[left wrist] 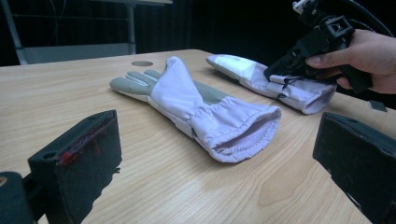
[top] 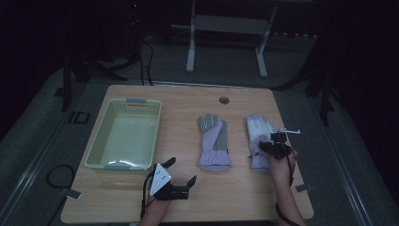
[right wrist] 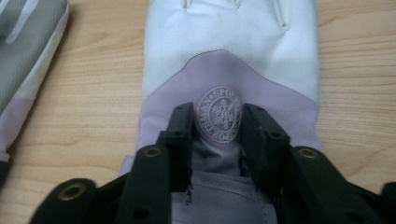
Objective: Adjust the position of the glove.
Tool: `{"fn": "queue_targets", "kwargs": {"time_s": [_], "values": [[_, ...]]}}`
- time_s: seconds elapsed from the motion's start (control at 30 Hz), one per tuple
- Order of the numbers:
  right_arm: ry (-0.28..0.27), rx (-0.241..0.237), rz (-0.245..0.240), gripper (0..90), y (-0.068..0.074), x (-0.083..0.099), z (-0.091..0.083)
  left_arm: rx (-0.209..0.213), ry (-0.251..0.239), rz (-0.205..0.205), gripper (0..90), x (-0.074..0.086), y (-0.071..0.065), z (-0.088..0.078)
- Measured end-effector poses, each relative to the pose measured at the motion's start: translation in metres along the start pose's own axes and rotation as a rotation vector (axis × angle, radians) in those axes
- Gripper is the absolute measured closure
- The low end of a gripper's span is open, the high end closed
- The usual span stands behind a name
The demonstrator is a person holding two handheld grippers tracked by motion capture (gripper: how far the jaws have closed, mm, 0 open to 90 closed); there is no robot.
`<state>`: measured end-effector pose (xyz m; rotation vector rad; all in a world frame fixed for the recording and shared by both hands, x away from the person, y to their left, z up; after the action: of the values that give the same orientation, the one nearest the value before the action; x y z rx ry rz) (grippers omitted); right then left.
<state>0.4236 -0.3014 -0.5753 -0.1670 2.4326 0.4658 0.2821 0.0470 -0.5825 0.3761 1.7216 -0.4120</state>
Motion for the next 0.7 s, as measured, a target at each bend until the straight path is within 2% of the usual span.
{"fn": "queue_targets", "kwargs": {"time_s": [0.07,0.13,0.27,0.43,0.47,0.5,0.53,0.57,0.7], "values": [[0.006,-0.006,0.000,59.7,-0.001,-0.001,-0.002,0.000,0.000,-0.004,1.1,0.000,0.000,0.000],[0.013,-0.002,-0.022,56.5,0.000,-0.003,-0.004,0.000,-0.001,-0.004,1.1,0.000,0.000,0.000],[0.039,-0.004,-0.101,52.5,0.004,-0.010,-0.011,0.001,-0.005,-0.005,1.1,0.000,0.000,0.000],[0.050,-0.072,-0.191,52.6,-0.002,-0.019,-0.021,0.002,-0.003,-0.010,1.1,0.000,0.001,-0.001],[0.055,-0.090,-0.226,52.5,-0.004,-0.021,-0.023,0.002,-0.004,-0.011,1.1,0.000,0.001,-0.001],[0.055,-0.090,-0.226,52.5,-0.004,-0.021,-0.023,0.002,-0.004,-0.011,1.1,0.000,0.001,-0.001],[0.063,-0.099,-0.259,53.0,-0.006,-0.023,-0.025,0.001,-0.006,-0.011,1.1,0.000,0.001,-0.001],[0.073,-0.134,-0.299,53.1,-0.008,-0.024,-0.027,0.001,-0.007,-0.011,1.1,0.000,0.001,-0.001],[0.084,-0.157,-0.339,53.3,-0.016,-0.026,-0.032,0.000,-0.008,-0.015,1.1,0.000,0.001,-0.001]]}}
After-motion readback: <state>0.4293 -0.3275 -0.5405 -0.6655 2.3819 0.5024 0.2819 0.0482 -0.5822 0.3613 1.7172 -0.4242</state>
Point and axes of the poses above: each handheld gripper's, and its own axes: z roughly forward along the jaws, x roughly out of its underside, y roughly to its left, the point moved 6 cm from there along z, roughly forward along the jaws, and after that the axes turned 13 degrees about -x, right-handed, at the moved point
